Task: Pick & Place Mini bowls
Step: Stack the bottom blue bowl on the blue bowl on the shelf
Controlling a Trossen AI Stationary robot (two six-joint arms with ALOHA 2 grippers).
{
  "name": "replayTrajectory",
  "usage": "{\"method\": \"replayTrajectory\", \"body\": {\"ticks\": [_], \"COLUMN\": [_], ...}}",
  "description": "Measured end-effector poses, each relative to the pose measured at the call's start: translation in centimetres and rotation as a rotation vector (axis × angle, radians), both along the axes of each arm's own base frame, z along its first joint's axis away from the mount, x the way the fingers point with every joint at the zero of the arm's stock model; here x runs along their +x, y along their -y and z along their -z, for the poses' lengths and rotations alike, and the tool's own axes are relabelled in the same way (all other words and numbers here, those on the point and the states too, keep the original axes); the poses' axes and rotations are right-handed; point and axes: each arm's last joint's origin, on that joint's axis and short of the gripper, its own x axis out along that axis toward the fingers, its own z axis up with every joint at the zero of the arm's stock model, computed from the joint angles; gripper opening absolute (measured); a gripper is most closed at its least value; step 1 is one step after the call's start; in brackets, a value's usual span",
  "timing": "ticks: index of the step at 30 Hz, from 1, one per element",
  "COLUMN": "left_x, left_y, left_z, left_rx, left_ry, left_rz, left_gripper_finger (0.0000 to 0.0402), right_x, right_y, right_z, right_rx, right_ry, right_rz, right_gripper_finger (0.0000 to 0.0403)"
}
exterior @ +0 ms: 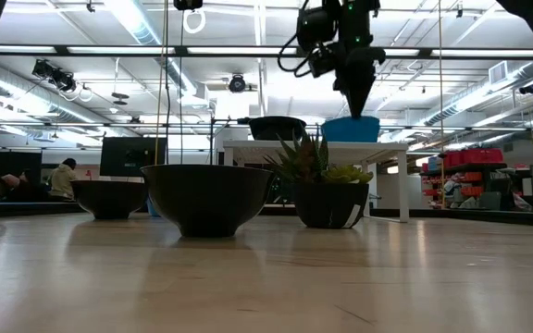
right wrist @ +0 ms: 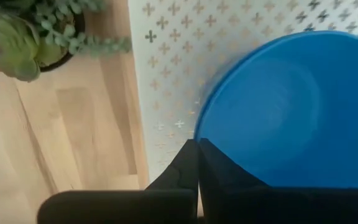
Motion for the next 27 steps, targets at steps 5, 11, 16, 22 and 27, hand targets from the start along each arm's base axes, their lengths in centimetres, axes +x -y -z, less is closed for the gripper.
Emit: {"method": "replayTrajectory", "body": {"ticks": [5,11,16,22,27], "left_x": [0.0,0.0,0.0,0.0,0.0], "left_y": [0.0,0.0,0.0,0.0,0.0], "left_z": [0.0,0.0,0.0,0.0,0.0], "left_rx": [0.000,-0.001,0.000,0.000,0.000], "left_ry": [0.001,0.001,0.001,0.001,0.002], "left_rz": [0.000,-0.001,-0.001,-0.001,-0.001], "left_gripper_finger": [0.0202,0.0202,0.0202,0.0202,0.0202], "right_x": [0.0,0.6,0.6,0.2,-0.3], "right_y": [0.0,-0.4,-0.4,-0.4,-0.5], "right_z": [0.3,0.1,0.0,-0.2,-1.2], "right_rx": [-0.002,-0.027,-0.030,-0.077,-0.122], "right_ry": [-0.001,0.048,0.053,0.022,0.041], "right_rz": [-0.006,-0.062,-0.064,-0.049,-0.047], "right_gripper_finger": [0.0000,0.0000,0.0005,0.0061,0.0126]}}
